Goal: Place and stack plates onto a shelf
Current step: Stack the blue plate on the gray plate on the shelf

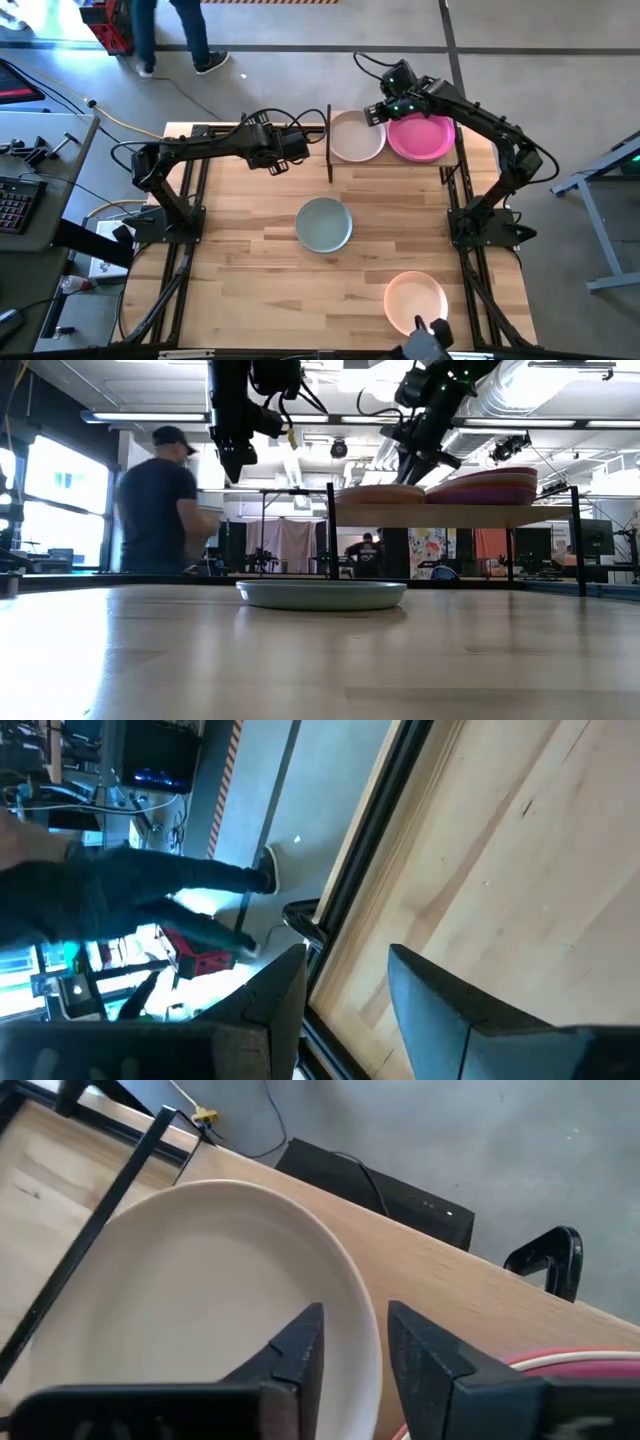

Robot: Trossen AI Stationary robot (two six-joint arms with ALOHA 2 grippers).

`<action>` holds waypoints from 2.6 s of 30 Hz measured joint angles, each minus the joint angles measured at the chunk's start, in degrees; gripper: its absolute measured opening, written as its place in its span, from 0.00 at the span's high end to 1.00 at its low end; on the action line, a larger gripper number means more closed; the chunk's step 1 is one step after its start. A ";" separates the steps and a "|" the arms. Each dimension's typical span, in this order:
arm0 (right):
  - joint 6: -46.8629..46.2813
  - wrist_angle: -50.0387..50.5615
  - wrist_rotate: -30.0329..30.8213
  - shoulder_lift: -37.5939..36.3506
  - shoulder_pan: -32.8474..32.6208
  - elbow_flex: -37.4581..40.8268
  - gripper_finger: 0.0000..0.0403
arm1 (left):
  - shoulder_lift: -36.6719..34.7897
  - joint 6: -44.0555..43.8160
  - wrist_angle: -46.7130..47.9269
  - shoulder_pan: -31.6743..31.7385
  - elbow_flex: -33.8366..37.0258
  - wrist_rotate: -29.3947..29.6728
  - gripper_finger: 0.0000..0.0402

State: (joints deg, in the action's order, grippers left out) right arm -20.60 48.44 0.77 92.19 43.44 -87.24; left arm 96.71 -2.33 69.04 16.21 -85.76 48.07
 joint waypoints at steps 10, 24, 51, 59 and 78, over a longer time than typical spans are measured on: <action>0.05 -0.06 -4.74 -3.72 0.57 -0.02 0.76 | 0.00 -1.47 -0.37 -0.03 0.13 -16.45 0.67; -6.53 0.10 -11.31 -8.04 -7.25 -0.07 0.76 | 0.02 -14.68 -6.59 -3.88 6.99 -32.81 0.67; -20.56 0.16 -5.20 -7.99 -29.74 -0.07 0.76 | 0.48 -32.44 -30.93 -12.19 22.06 -39.88 0.67; -22.05 0.16 -2.29 -7.97 -32.66 -0.07 0.76 | 1.93 -35.14 -35.54 -12.32 25.42 -41.57 0.67; -22.71 0.29 -2.27 -7.95 -33.11 -0.04 0.76 | 8.93 -33.66 -39.90 -13.51 25.23 -42.39 0.71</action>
State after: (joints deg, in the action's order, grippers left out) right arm -43.30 48.73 -1.50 84.25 10.33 -87.29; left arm 105.64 -35.99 29.13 2.70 -60.52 5.68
